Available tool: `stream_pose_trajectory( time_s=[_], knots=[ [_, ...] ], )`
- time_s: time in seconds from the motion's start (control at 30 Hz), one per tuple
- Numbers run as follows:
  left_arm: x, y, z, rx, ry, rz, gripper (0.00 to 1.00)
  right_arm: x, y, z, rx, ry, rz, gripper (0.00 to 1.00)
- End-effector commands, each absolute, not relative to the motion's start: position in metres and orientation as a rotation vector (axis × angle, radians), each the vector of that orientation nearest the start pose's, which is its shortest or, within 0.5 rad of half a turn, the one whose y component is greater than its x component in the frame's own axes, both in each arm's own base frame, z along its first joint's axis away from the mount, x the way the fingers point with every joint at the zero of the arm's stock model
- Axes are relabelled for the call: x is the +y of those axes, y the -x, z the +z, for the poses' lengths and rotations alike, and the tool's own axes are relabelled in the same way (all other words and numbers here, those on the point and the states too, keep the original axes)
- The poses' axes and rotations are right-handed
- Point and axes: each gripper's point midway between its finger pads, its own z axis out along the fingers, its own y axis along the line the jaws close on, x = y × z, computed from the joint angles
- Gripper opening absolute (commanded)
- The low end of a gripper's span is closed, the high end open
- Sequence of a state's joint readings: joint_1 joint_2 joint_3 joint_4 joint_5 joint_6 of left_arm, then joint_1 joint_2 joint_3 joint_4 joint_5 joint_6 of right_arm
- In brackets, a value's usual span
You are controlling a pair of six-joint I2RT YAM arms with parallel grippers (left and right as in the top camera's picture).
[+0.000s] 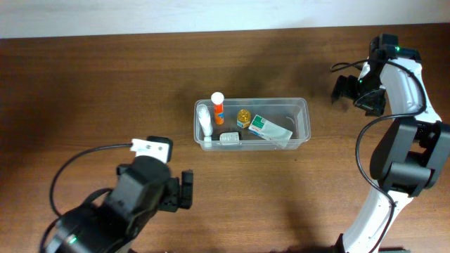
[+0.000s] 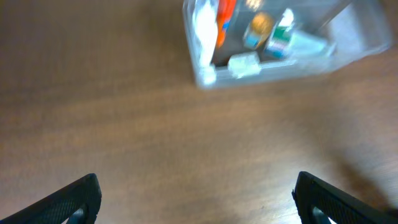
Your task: Pack container
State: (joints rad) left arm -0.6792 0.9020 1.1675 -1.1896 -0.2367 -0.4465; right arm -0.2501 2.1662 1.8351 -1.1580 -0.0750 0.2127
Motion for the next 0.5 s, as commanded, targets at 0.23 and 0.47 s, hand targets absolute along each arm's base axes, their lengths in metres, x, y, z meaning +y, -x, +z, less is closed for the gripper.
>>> stream_pose_trajectory(
  time_s=[0.23,0.47],
  knots=[
    [-0.111,-0.204,0.207,2.628,-0.185,-0.061,0.99,-0.1,-0.428,0.069,2.963,-0.706,0.099,0.98],
    [-0.116,-0.208,0.191,2.696,-0.211,-0.013,0.99,-0.1,-0.428,0.069,2.963,-0.706,0.099,0.98]
  ],
)
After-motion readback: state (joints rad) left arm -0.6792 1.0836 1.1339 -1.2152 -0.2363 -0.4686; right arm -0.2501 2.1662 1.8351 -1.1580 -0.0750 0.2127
